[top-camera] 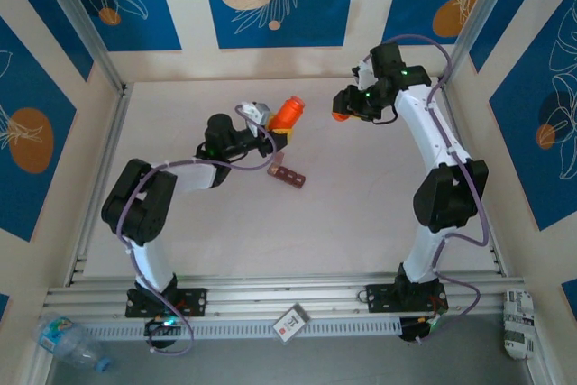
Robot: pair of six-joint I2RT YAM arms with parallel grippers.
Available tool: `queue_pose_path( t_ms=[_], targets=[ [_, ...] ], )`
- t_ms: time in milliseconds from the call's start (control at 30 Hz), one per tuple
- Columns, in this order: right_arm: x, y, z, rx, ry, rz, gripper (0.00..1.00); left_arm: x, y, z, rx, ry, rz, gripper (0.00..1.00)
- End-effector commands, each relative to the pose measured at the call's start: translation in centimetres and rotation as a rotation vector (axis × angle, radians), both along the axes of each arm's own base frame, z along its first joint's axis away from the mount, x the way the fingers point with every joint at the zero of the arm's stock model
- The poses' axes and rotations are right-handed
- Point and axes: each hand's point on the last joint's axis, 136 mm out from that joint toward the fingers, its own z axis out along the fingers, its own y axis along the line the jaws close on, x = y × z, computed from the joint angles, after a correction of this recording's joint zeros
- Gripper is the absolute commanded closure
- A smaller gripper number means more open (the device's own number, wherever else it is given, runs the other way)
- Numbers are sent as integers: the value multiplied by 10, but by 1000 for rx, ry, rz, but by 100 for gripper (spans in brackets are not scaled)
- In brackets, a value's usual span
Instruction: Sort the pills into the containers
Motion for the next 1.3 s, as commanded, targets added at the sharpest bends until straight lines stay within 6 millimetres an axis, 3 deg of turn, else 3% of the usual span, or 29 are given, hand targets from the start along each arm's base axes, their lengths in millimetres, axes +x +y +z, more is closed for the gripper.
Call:
queue_pose_path(
  t_ms=[0, 400, 900, 1267],
  targets=[
    [-18, 14, 35, 142, -21, 102, 56, -1, -1, 10, -12, -85, -35, 100],
    [-26, 40, 59, 313, -2, 235, 56, -15, -12, -8, 13, -149, -94, 100],
    [-36, 72, 40, 330, 68, 344, 56, -27, -23, -20, 117, -186, -138, 100],
    [-41, 72, 22, 320, 112, 356, 56, -29, -24, -14, 125, -198, -144, 100]
  ],
)
